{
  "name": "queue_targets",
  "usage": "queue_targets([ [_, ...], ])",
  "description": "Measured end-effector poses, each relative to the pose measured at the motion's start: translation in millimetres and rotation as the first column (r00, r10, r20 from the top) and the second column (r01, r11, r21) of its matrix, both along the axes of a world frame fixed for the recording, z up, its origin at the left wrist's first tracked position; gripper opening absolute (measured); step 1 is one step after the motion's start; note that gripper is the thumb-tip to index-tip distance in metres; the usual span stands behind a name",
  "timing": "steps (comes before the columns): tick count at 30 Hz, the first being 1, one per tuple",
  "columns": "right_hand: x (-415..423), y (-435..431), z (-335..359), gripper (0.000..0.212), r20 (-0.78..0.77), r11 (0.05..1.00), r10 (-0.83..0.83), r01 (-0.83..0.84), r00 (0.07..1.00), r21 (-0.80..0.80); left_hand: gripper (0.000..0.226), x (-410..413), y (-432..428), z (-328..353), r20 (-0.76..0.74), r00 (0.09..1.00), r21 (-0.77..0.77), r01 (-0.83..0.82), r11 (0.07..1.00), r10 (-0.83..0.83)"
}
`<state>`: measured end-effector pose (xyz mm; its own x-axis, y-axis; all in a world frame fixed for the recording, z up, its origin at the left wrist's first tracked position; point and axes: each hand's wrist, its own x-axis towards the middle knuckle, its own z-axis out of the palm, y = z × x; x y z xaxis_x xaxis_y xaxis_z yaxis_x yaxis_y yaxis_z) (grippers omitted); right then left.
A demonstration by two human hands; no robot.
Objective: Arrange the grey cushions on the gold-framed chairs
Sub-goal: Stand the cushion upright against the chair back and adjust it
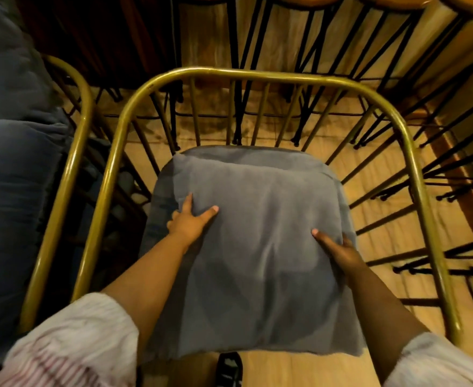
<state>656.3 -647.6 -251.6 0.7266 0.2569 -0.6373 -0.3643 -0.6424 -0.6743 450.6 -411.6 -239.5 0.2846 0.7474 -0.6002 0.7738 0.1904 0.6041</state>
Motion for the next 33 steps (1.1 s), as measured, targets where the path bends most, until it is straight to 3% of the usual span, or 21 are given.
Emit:
queue_targets([
  [2, -4.2, -9.1, -9.0, 0.097, -0.006, 0.999, 0.037, -0.037, 0.999, 0.025, 0.09, -0.1, -7.2, -10.2, -0.026, 0.999, -0.009, 0.026, 1.0, -0.027],
  [5, -5.8, -5.7, -15.5, 0.075, 0.037, 0.993, 0.066, -0.07, 0.997, 0.099, 0.095, -12.7, -2.4, -19.3, 0.03, 0.999, -0.016, -0.038, 0.999, 0.039],
  [8, 4.5, -4.1, -22.2, 0.071, 0.027, 0.989, 0.081, -0.083, 0.996, 0.119, 0.11, -32.8, 5.8, -28.6, 0.129, 0.984, -0.034, -0.117, 0.993, 0.121],
  [13, 8.9, -11.8, -29.0, 0.085, -0.006, 0.989, 0.086, -0.084, 0.996, 0.118, 0.103, -51.0, -6.8, -50.6, 0.172, 0.937, -0.24, -0.259, 0.936, 0.304],
  [17, 9.2, -10.9, -16.8, 0.087, -0.007, 0.993, 0.078, -0.077, 0.997, 0.089, 0.088, -45.2, -10.7, -46.7, 0.261, 0.907, -0.206, -0.281, 0.937, 0.33],
  [22, 1.6, -21.1, 0.0, 0.09, 0.032, 0.994, 0.085, -0.087, 0.996, 0.06, 0.086, -49.6, -16.8, -34.6, 0.313, 0.895, -0.17, -0.277, 0.946, 0.318],
  [25, -4.0, -34.2, -2.4, 0.086, 0.062, 0.995, 0.081, -0.084, 0.995, 0.044, 0.094, -55.4, -29.8, -37.5, 0.291, 0.907, -0.203, -0.251, 0.946, 0.303],
  [28, -15.8, -43.7, -14.5, 0.082, 0.109, 0.997, 0.08, -0.082, 0.991, 0.006, 0.085, -53.9, -43.3, -44.3, 0.213, 0.948, -0.163, -0.205, 0.965, 0.237],
  [33, -30.0, -33.9, -24.8, 0.089, 0.235, 0.997, 0.069, -0.059, 0.969, -0.05, 0.108, -55.1, -31.4, -46.0, 0.057, 0.985, -0.159, -0.15, 0.976, 0.161],
])
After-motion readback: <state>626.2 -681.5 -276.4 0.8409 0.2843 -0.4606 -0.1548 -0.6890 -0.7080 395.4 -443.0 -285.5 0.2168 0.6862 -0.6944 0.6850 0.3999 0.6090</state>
